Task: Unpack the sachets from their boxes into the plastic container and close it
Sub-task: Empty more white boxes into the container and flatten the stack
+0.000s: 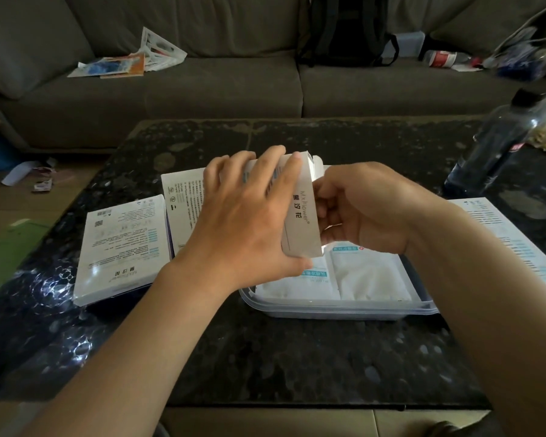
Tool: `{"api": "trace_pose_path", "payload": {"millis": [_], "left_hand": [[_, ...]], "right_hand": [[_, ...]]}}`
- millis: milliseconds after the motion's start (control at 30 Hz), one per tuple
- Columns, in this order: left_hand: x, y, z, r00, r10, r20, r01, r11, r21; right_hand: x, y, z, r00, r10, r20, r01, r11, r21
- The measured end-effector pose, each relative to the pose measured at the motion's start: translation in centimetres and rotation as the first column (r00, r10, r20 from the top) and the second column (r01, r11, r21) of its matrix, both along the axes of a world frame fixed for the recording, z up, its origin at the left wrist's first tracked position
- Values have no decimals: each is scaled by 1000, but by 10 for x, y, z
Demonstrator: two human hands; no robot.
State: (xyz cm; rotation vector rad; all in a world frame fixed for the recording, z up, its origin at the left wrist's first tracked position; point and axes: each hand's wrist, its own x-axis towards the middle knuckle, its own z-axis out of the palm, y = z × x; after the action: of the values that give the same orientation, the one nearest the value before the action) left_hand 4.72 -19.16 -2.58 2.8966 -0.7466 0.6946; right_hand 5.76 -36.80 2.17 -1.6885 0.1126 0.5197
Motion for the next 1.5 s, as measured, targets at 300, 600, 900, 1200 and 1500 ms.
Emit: {"api": "trace_pose_path", "payload": {"millis": [300,600,900,1200,1500], "left_hand": [[2,1,-2,1000,-22,-8,22,1000,0],[5,6,1,1000,-17,-24,15,997,-75],[9,18,7,992,67,-105,-74,995,-70],[9,18,5,988,83,-127,-91,994,-55],[11,21,8,978,142,-151,-148,988,-32]], "right_hand": [[5,-2,-15,986,45,162,-11,979,-204],[8,3,-17,966,-77,249,103,990,-94],[9,-8,-13,977,-104,188,103,995,12],[7,-17,-13,966,-33,258,28,999,20],[9,-34,-5,953,-202,225,176,976,131]]}}
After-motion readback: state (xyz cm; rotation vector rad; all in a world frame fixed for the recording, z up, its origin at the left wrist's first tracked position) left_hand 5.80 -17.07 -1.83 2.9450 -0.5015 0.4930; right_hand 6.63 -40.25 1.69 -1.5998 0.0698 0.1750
